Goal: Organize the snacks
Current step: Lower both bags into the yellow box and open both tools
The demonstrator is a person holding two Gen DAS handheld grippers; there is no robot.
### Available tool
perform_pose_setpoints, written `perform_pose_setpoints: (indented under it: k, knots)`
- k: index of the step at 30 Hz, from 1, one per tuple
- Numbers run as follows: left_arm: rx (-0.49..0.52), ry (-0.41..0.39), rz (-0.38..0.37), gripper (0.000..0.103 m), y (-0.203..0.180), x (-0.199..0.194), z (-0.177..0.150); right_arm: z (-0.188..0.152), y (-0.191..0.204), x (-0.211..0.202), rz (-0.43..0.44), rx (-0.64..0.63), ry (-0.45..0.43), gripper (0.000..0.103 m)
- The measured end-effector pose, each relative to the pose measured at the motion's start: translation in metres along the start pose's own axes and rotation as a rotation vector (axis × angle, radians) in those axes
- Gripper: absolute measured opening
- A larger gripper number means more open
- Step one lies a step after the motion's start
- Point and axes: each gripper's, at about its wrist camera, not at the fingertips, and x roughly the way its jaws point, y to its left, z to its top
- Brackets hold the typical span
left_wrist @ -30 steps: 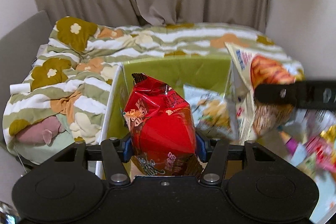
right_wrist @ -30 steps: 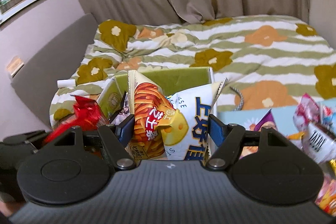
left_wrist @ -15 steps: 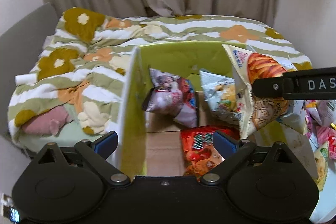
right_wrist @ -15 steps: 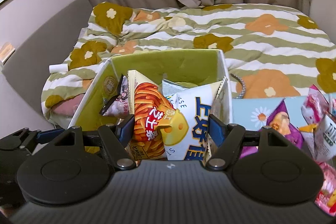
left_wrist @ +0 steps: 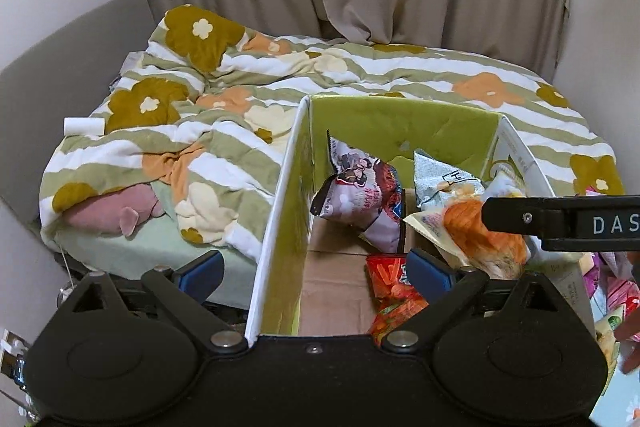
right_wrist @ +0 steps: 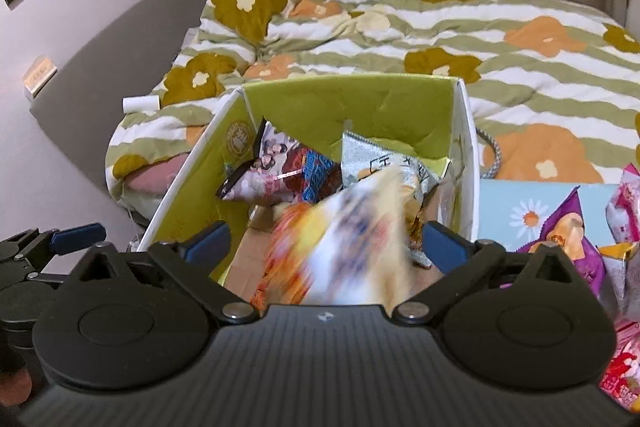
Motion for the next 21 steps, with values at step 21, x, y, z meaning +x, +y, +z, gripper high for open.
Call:
perform_pose_setpoints:
  k: [21]
  knots:
    - [0.001, -0.062, -0.023, 0.099, -0.005, -0.036, -0.008, -0.014, 0.000, -0.036, -0.026, -0.011, -0.098, 0.103]
